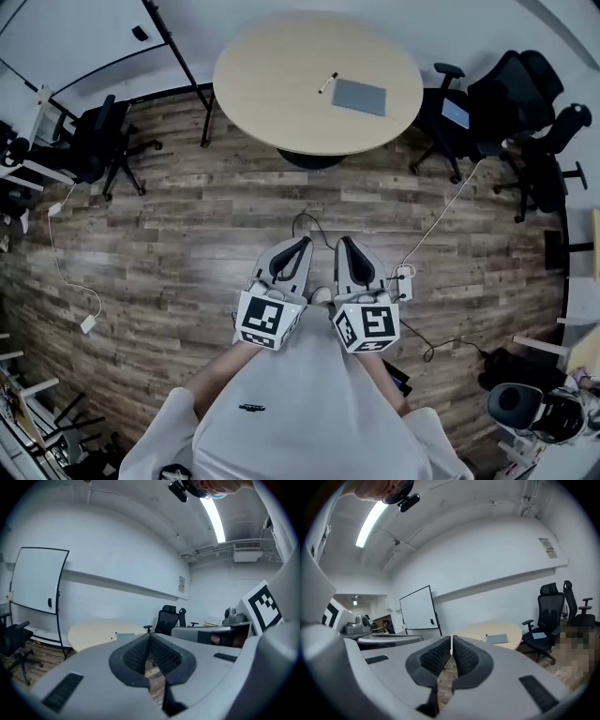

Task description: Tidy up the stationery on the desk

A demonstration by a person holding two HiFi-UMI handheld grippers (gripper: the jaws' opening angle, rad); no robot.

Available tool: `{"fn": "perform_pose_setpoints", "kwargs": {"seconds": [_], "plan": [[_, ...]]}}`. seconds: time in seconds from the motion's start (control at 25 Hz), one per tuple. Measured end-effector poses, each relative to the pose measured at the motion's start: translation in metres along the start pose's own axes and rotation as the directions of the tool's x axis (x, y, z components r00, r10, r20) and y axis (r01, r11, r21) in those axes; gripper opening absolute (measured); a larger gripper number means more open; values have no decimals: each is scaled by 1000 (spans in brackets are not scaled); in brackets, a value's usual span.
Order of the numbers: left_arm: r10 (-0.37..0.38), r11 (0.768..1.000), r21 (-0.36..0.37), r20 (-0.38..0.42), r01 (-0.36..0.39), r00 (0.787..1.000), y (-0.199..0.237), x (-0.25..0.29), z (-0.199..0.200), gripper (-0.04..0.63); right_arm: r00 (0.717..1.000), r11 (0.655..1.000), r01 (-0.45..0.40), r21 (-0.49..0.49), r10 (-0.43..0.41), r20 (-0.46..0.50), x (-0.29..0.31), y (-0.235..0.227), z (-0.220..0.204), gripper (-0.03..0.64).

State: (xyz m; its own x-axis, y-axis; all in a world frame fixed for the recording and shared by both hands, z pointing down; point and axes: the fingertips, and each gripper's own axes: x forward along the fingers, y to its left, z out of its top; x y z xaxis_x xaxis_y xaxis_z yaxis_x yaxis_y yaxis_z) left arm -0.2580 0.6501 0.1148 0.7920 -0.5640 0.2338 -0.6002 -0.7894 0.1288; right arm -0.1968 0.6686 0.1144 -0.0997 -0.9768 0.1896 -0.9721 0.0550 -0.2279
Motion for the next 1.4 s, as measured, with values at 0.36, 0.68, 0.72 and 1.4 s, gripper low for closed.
{"fn": "perform_pose_setpoints", "kwargs": {"seconds": [0.36, 0.68, 0.72, 1.4], "plan": [[43, 999, -16, -78, -44, 996, -40, 45, -25, 23, 999, 999, -34, -31, 34, 7, -24, -72, -14, 38], [28, 997, -64, -91, -34, 995, -15, 102, -26, 23, 997, 998, -55, -5, 55, -49, 32, -104, -17, 38], [29, 997, -74, -96, -36, 995, -2, 111, -26, 23, 997, 998, -57, -12, 56, -51, 47, -105, -16, 38], [-195, 973, -143, -111, 179, 974, 281, 330, 78, 23, 988, 993, 96, 69, -87, -125, 397, -136, 74, 34]]}}
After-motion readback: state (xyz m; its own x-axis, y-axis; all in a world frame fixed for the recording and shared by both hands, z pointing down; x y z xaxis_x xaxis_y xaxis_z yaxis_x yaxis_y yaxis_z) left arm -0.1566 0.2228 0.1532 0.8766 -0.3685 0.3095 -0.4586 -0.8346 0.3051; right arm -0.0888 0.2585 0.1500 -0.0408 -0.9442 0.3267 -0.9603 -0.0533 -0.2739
